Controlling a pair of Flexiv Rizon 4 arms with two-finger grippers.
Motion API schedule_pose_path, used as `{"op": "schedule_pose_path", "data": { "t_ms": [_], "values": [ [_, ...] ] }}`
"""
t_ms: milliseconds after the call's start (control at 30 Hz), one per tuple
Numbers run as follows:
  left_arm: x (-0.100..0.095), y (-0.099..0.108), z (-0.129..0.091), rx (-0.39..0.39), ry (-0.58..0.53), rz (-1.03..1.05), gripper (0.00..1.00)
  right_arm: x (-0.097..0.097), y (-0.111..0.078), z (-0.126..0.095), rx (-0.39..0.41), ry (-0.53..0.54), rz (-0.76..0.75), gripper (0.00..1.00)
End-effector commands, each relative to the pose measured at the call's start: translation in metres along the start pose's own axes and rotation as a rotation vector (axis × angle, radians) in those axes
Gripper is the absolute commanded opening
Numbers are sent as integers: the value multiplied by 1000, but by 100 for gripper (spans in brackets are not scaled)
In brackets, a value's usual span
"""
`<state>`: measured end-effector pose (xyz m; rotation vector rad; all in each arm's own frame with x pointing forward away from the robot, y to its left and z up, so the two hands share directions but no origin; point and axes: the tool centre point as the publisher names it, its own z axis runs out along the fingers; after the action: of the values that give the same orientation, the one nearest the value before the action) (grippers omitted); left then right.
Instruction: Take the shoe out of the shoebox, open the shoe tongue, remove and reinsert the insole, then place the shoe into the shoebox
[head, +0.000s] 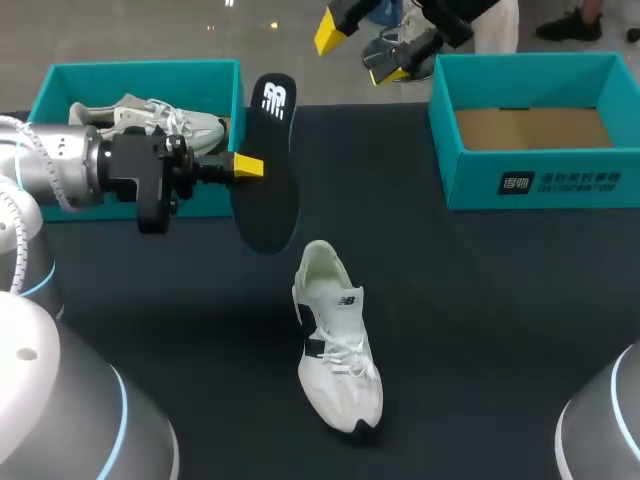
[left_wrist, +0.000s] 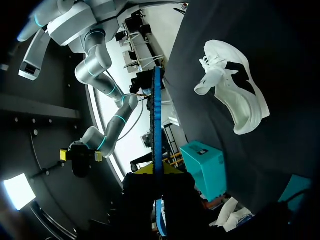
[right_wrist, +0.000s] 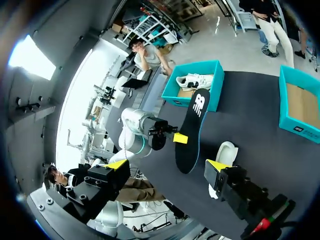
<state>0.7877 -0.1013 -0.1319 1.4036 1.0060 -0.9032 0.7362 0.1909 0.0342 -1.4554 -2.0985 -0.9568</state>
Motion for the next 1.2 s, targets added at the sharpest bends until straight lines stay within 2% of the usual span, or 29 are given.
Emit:
{"op": "schedule_pose_path", "data": {
  "t_ms": [33,367,633,733,1200],
  "values": [
    [1,0,1,0,-1,2,0,-12,-5,0,-13,77,16,100],
    [1,0,1,0,-1,2,0,-43,-12,30,-66,100,53,100],
    [1,0,1,0,-1,2,0,-65,-10,64,-57,137,77,100],
    [1,0,1,0,-1,2,0,-74,-11,72,-61,104,92,100],
    [1,0,1,0,-1,2,0,-74,-11,72,-61,104,92,100]
  ]
}}
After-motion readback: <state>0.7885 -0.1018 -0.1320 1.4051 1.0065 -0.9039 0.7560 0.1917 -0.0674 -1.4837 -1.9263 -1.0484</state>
